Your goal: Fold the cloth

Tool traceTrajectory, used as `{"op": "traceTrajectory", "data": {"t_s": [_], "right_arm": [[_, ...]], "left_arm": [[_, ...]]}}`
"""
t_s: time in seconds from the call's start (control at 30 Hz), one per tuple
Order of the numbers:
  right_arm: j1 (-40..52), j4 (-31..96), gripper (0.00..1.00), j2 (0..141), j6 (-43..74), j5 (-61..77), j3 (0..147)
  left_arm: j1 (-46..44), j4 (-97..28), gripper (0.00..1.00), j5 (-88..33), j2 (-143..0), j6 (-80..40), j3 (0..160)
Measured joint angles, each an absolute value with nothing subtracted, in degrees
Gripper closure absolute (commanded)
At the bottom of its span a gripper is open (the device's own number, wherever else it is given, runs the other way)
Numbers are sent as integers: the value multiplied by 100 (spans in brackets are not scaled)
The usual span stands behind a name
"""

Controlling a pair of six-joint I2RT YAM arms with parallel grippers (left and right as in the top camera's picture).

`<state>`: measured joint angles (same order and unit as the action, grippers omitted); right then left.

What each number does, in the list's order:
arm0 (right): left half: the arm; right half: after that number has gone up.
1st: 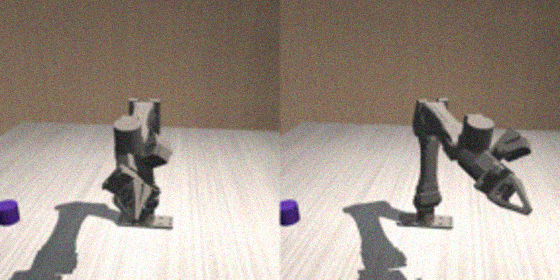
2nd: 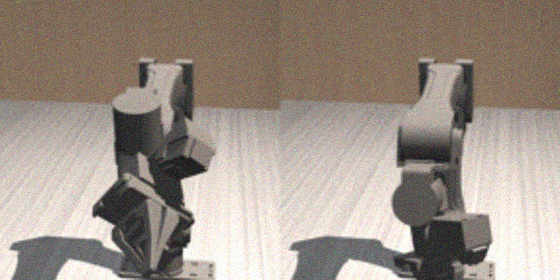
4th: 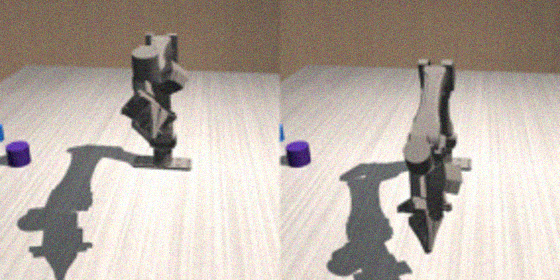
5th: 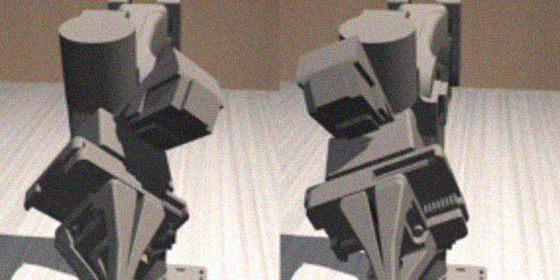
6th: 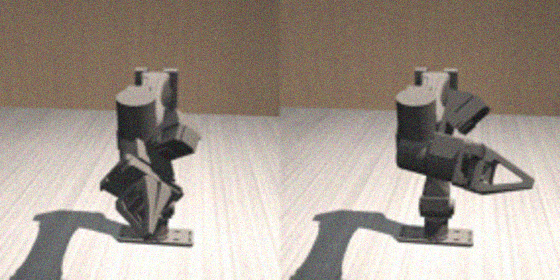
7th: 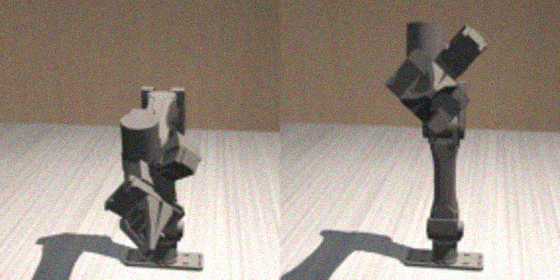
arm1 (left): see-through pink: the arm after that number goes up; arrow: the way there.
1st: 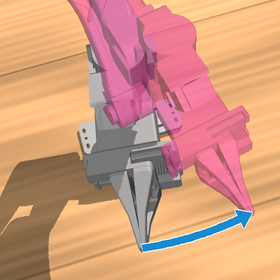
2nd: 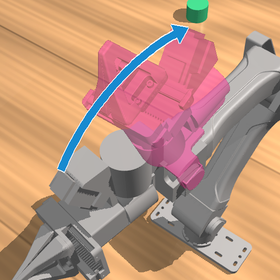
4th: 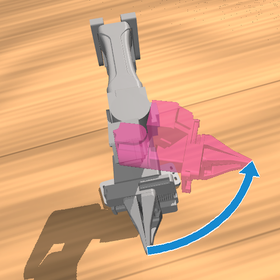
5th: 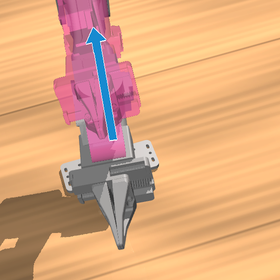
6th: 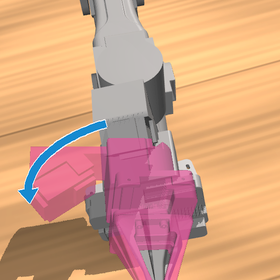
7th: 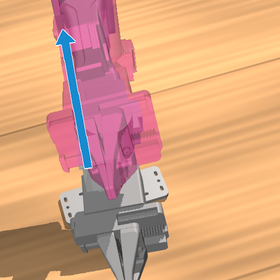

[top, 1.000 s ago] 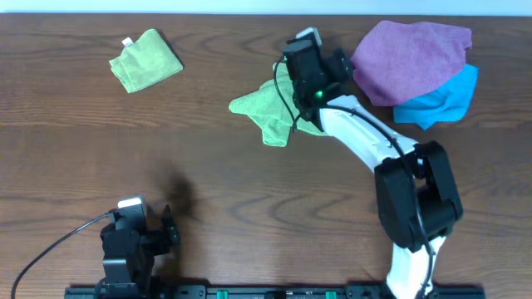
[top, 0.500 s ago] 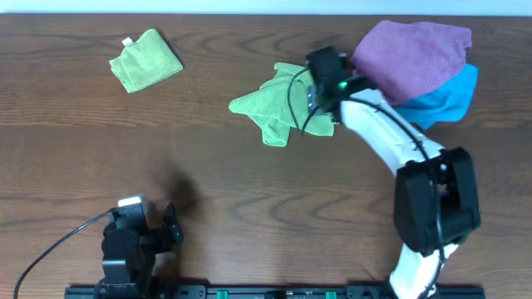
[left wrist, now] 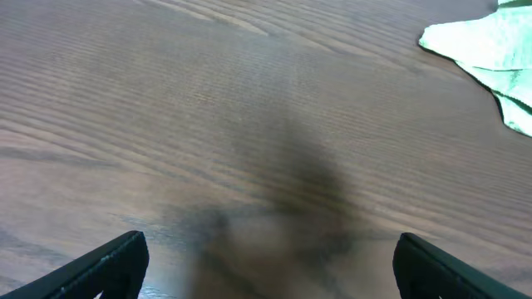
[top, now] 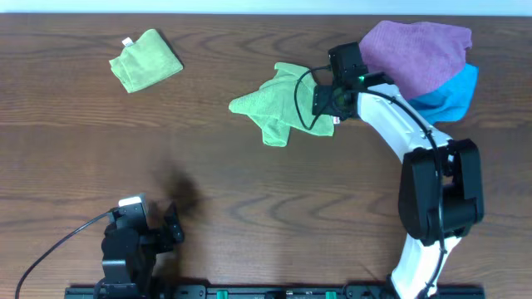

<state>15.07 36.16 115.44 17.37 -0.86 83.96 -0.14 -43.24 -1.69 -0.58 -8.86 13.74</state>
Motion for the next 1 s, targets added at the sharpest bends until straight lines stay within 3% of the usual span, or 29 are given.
{"op": "traceTrajectory", "data": {"t_s": [0.23,0.43,0.73,0.9,1.0], "right_arm": [[1507,3708,26,11544,950,158,8396],[1507,3634,44,11695,543,196,8396],[1507,3345,49,11974,445,198,8396],[1507,3323,99,12075,384,200,8396],[1507,3326,99,12103,381,200,8396]], "left_arm": [[-14,-4324,5,-242,-58,-915,1374],[-14,-4324,5,-261,-58,-919,1374],[-14,-4322,5,-261,-58,-921,1374],[-14,-4322,5,-263,-58,-921,1374],[-14,-4322,5,-263,-58,-919,1374]]}}
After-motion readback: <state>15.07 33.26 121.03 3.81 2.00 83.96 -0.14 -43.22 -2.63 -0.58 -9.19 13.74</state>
